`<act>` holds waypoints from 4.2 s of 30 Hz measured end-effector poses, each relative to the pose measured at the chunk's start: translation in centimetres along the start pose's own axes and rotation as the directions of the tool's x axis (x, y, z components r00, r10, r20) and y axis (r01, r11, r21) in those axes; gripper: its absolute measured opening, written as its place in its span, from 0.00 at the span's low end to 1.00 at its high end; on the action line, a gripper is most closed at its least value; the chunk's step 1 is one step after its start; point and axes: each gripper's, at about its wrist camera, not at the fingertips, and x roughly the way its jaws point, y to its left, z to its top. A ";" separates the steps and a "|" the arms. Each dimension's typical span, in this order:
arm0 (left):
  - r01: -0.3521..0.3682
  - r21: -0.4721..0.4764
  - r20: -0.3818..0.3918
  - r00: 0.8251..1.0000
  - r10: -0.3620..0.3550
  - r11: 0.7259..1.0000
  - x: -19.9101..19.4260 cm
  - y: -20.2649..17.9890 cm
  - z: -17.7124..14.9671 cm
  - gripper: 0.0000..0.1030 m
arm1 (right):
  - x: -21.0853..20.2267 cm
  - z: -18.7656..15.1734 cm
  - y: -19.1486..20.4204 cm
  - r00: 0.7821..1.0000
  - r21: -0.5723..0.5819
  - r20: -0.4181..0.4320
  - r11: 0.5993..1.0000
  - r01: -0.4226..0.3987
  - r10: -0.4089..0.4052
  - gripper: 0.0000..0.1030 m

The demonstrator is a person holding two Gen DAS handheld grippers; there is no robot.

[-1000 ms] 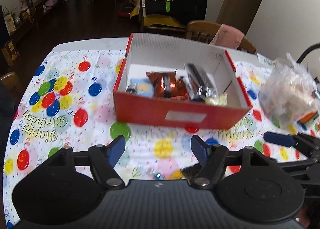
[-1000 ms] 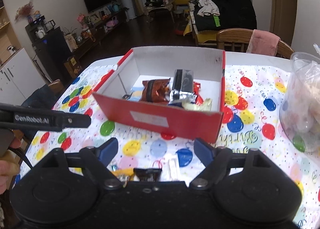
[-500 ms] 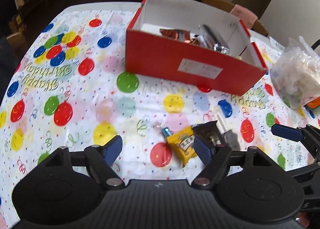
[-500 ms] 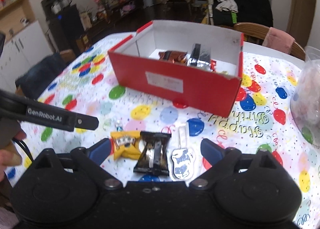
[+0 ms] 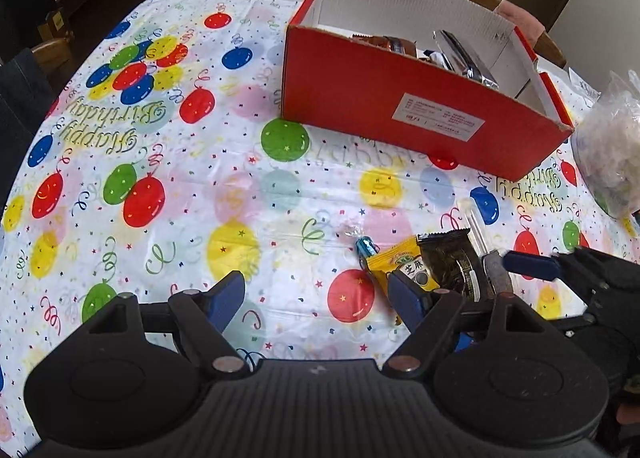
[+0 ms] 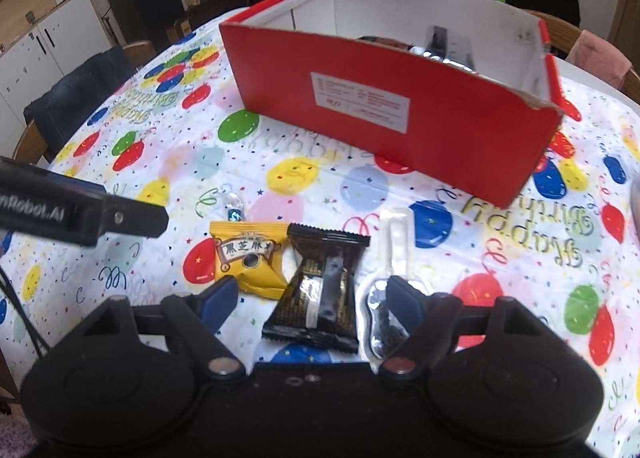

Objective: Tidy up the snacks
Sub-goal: 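Grasp the dark wrapped chocolate with the right gripper while the left lowers toward the yellow packet, then close the left gripper on the yellow black-sesame packet and lift it, then carry the dark chocolate and yellow packet over the red box and lower them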

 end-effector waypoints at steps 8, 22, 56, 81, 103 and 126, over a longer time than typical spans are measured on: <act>-0.003 0.002 -0.010 1.000 0.003 1.000 0.3 -0.5 0.3 0.76 | 1.3 0.4 0.4 0.999 -0.062 -0.036 0.998 0.026 -0.028 0.62; -0.006 -0.023 -0.081 0.997 0.004 1.000 1.8 -1.8 1.0 0.76 | 1.9 0.5 0.8 0.996 -0.123 -0.035 0.990 0.071 -0.076 0.34; -0.075 -0.260 -0.270 0.963 0.003 0.963 7.4 -4.2 2.4 0.56 | -3.6 -0.8 -5.2 0.996 0.086 0.062 0.995 0.054 -0.059 0.28; 0.042 -0.286 -0.212 0.971 -0.106 0.957 4.9 0.3 1.1 0.30 | -4.3 -1.1 -3.4 0.996 0.115 0.062 0.992 0.050 -0.058 0.28; 0.160 -0.138 -0.033 0.986 -0.166 0.977 -3.1 -0.5 9.1 0.30 | -9.5 7.4 -5.4 0.969 0.223 0.232 0.975 0.029 -0.082 0.28; 0.010 -0.013 -0.049 0.999 -0.010 1.000 5.9 -3.3 23.8 0.30 | 2.4 19.4 -8.7 0.990 0.201 0.108 0.977 0.068 -0.091 0.28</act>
